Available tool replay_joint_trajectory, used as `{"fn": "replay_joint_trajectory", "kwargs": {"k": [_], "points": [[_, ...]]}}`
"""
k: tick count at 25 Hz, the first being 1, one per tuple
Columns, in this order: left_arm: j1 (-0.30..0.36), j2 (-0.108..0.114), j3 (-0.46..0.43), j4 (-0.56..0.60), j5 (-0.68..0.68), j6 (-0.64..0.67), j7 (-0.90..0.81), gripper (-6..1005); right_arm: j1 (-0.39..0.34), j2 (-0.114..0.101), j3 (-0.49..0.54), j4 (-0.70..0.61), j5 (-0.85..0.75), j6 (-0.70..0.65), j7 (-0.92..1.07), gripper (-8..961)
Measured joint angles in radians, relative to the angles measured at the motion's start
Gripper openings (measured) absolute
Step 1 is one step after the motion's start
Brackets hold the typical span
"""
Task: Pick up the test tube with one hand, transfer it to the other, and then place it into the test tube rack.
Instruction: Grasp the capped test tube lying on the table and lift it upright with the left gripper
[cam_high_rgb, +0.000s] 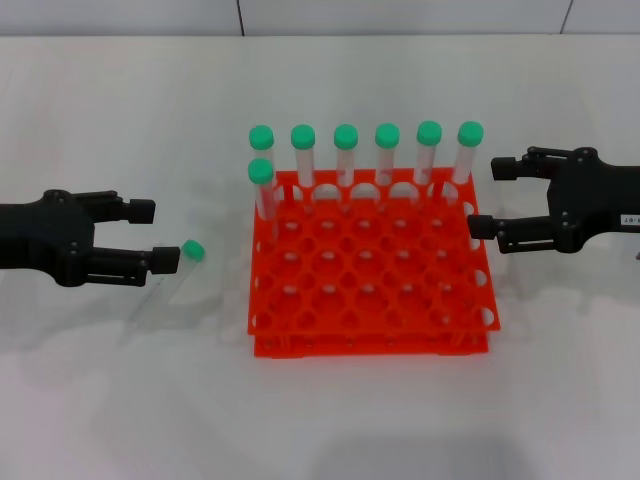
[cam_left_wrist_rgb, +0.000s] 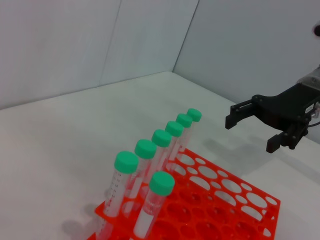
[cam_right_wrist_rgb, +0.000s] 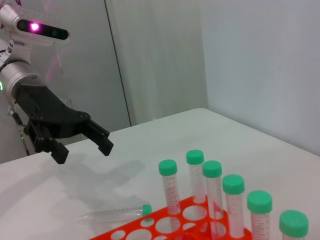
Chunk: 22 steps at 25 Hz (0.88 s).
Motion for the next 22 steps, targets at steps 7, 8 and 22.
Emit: {"fn": "replay_joint_trajectory", "kwargs": {"k": [7, 8, 22], "points": [[0.0, 0.0, 0.0, -0.001, 0.002, 0.0, -0.004, 887, 0.0, 0.001, 0.0, 0.002, 0.0, 0.002, 0.0, 856], [0.0, 0.0, 0.0, -0.001, 0.002, 0.0, -0.004, 887, 0.0, 0.001, 0.0, 0.002, 0.0, 0.002, 0.0, 856], [-0.027, 0.026, 0.009, 0.005, 0.052, 0.012, -0.076, 887, 0.0, 0.001, -0.001, 0.009, 0.004, 0.001, 0.0, 853]]}}
